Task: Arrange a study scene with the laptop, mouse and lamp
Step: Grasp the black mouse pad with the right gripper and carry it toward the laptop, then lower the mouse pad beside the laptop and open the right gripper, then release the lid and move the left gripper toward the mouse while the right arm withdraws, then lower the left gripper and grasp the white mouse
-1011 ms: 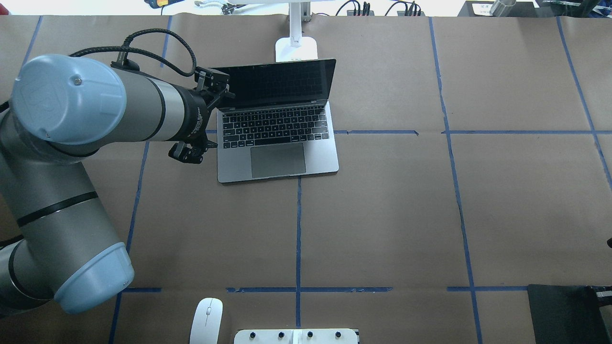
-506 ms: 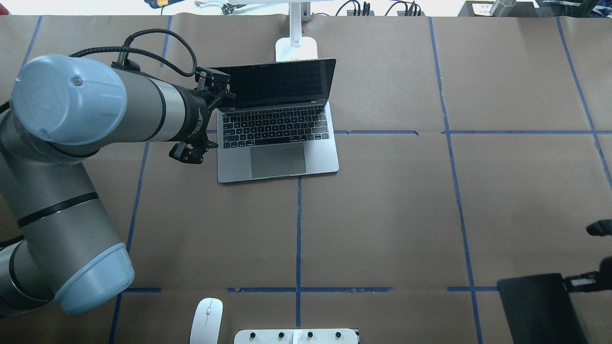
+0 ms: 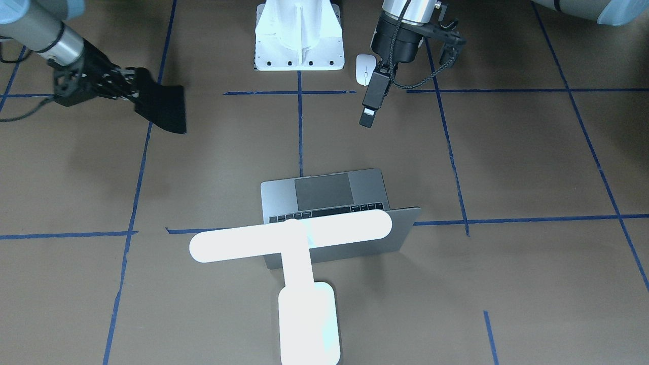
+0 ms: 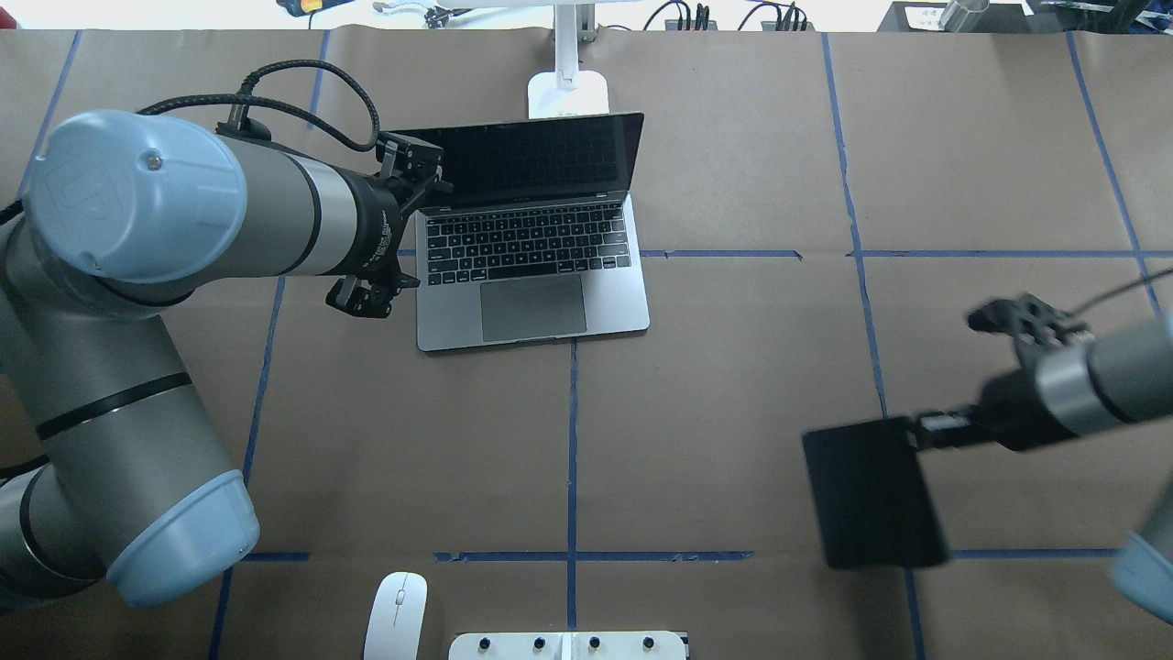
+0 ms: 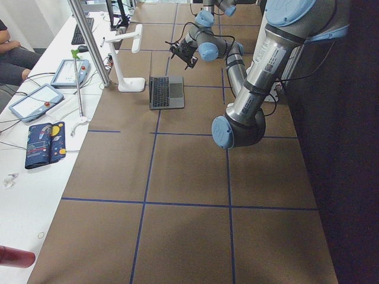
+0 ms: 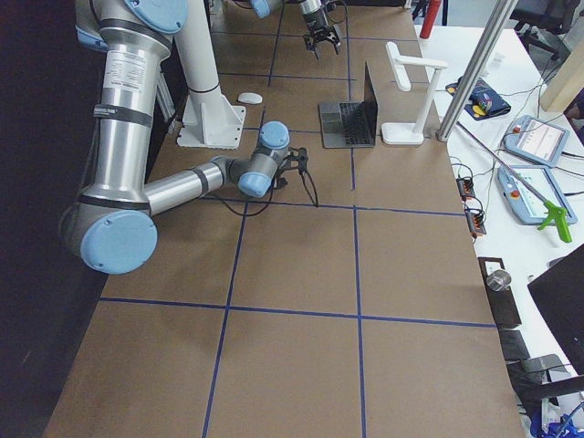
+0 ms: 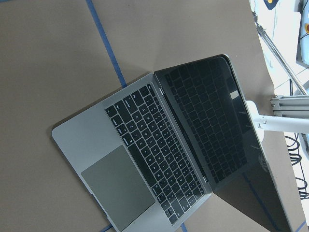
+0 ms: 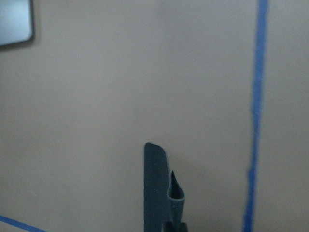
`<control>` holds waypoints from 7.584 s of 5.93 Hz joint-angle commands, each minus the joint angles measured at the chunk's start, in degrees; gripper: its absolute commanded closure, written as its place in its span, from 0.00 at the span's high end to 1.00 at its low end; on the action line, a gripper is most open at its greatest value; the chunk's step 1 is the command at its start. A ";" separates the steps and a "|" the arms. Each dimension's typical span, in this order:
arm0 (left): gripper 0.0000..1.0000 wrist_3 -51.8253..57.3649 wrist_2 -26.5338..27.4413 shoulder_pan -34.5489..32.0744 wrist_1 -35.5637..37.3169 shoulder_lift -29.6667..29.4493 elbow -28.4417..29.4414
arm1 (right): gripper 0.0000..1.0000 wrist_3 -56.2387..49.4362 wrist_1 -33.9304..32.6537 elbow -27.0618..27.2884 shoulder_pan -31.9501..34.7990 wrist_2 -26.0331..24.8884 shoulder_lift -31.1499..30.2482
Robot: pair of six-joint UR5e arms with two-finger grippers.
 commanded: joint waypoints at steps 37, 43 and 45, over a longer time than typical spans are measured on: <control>1.00 50.80 5.51 34.47 2.29 16.74 -0.33 | 1.00 -14.62 -8.53 -28.83 29.54 9.43 23.58; 0.18 51.15 5.42 33.33 -1.49 17.09 2.23 | 1.00 -14.44 -8.79 -26.90 29.54 9.51 23.32; 0.08 51.15 5.16 30.80 -0.80 16.75 -2.31 | 1.00 -14.44 -8.79 -26.81 29.45 9.51 23.31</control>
